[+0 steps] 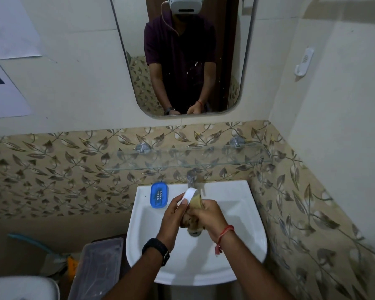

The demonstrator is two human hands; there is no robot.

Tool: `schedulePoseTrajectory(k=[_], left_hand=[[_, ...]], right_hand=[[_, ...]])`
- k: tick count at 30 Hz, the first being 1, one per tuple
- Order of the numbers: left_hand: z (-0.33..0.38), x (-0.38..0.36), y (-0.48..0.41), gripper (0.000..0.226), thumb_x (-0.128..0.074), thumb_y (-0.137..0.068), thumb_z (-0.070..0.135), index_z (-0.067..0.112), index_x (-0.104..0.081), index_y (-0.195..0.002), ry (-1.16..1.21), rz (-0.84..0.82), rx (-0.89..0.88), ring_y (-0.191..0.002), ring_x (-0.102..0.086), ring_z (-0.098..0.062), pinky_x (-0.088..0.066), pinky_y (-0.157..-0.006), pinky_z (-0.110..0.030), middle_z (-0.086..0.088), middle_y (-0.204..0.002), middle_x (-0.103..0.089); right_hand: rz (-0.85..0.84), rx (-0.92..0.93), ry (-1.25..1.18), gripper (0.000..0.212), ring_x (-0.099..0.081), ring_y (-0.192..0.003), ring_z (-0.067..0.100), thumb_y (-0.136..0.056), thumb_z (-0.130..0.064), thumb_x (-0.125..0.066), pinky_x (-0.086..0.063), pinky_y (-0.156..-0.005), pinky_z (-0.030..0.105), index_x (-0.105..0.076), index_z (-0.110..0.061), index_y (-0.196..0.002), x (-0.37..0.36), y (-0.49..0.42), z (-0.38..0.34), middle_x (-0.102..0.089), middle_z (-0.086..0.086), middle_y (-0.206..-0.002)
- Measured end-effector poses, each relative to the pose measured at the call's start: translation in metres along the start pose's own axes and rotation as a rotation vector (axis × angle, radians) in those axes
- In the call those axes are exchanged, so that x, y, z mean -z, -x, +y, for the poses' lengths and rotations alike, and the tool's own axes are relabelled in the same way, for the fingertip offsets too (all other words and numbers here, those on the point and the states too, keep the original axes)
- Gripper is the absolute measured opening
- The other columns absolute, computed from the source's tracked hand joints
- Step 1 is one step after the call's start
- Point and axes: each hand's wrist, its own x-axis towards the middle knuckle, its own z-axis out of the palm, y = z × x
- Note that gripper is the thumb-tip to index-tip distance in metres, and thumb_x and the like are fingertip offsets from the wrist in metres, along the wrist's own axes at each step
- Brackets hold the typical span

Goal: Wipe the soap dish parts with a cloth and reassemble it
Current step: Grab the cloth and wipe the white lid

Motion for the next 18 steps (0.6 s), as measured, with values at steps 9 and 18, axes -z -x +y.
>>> schedulePoseTrajectory(k=[9,18], left_hand=[[0.016,0.017,-0.006,0.031,-0.080,-0.081,0.034,0.039,-0.074,-0.111,-0.008,0.025,0.207,-0.107,-0.063,-0.019,-0.053,-0.088,-0.038,0.005,-0.115,-0.072],[0.016,0.002,-0.010,0.025,-0.069,-0.093,0.022,0.014,-0.076,-0.115,0.229,0.131,0.232,-0.105,-0.067,-0.025,-0.057,-0.079,-0.032,-0.011,-0.123,-0.073]], right_hand=[[0.306,0.248,0.030,0.007,-0.068,-0.069,0.020,-0.084,-0.011,-0.069,-0.061,-0.060,0.042,-0.074,-0.006,-0.084,0.028,-0.009,-0.011,-0.074,0.019,-0.078],[0.234,0.503,0.358,0.037,-0.065,-0.102,-0.005,-0.091,0.002,-0.059,-0.049,-0.095,0.010,-0.073,-0.018,-0.118,0.002,0.009,-0.005,-0.071,-0.015,-0.109]])
